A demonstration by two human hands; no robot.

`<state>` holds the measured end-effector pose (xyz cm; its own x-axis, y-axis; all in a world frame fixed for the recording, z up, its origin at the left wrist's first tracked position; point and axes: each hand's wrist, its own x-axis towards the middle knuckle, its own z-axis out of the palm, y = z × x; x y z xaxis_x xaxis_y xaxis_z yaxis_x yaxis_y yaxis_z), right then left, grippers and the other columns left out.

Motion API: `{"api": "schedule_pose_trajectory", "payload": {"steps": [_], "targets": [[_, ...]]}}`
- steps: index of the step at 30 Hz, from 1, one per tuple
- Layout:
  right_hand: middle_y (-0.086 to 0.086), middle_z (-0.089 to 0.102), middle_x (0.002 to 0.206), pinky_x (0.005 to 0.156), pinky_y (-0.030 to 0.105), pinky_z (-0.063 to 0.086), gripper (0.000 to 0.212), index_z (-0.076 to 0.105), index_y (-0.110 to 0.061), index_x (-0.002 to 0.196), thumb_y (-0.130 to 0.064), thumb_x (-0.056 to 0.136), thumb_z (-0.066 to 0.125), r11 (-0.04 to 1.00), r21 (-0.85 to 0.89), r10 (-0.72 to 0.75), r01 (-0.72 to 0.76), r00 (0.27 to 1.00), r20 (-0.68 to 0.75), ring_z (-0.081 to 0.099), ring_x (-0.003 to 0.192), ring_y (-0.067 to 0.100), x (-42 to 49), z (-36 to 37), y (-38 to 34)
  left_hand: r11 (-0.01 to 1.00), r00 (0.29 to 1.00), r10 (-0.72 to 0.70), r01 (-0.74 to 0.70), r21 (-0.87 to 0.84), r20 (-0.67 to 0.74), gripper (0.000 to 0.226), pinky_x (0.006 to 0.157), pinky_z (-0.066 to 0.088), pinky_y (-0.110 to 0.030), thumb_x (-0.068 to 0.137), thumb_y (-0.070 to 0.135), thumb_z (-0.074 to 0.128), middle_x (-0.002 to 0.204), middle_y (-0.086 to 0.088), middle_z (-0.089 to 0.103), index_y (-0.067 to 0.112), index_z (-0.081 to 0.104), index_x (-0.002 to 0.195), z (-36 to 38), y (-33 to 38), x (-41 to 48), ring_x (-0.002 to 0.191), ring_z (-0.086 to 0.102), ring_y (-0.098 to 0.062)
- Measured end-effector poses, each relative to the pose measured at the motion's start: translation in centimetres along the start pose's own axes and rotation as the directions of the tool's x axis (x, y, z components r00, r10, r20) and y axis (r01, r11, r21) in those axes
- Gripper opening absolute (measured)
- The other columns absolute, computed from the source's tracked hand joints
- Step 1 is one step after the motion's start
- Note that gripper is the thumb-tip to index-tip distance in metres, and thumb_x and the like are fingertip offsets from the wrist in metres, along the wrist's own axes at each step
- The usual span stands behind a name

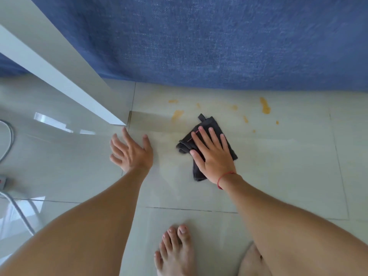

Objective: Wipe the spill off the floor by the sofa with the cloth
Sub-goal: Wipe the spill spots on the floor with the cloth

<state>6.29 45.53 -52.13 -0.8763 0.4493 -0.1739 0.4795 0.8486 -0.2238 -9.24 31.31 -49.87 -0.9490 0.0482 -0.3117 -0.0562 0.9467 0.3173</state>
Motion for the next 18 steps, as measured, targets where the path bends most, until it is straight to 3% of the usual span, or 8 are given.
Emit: {"api": "schedule_pose_trajectory", "payload": {"steps": [3,8,15,18], "targets": [[-0.005,0.012,0.162,0.119,0.043,-0.004,0.06,0.021,-0.032,0.152,-0.053,0.095,0.019,0.991,0.014,0.13,-0.13,0.991,-0.015,0.006,0.151,0.021,1.2,-0.5,1.3,0.997,0.993,-0.072,0.069,0.026,0.095,0.079,0.115,-0.013,-0.053,0.092,0.063,0.029,0.161,-0.006,-0.02,0.032,-0.008,0.154,0.4,-0.2,1.5,0.148,-0.02,-0.022],[-0.003,0.006,0.163,0.118,0.055,-0.006,0.057,0.016,-0.034,0.152,-0.051,0.098,0.023,0.928,0.069,0.369,-0.365,0.927,-0.069,-0.001,0.15,0.028,5.6,-0.5,-1.4,0.994,0.987,-0.089,0.08,0.07,0.136,0.078,0.113,-0.016,-0.055,0.092,0.066,0.021,0.159,-0.007,-0.027,0.032,-0.013,0.153,1.3,-0.2,2.1,0.147,-0.025,-0.023],[-0.004,0.006,0.163,0.117,0.054,-0.01,0.054,0.019,-0.035,0.151,-0.048,0.1,0.026,0.991,0.066,0.119,-0.119,0.993,0.01,-0.003,0.15,0.028,8.2,-0.3,-6.0,0.995,0.977,-0.089,0.077,0.071,0.194,0.076,0.113,-0.017,-0.055,0.093,0.064,0.019,0.157,-0.007,-0.031,0.032,-0.017,0.152,0.7,0.0,2.2,0.146,-0.028,-0.024],[-0.002,0.019,0.161,0.117,0.053,-0.003,0.052,0.031,-0.033,0.148,-0.046,0.098,0.026,0.996,0.085,0.023,-0.022,1.0,-0.009,0.011,0.149,0.03,5.9,0.4,-7.7,0.993,0.962,-0.106,0.088,0.081,0.252,0.075,0.113,-0.018,-0.054,0.094,0.063,0.019,0.156,-0.007,-0.033,0.033,-0.018,0.151,-0.1,0.4,2.3,0.145,-0.03,-0.023]]}}
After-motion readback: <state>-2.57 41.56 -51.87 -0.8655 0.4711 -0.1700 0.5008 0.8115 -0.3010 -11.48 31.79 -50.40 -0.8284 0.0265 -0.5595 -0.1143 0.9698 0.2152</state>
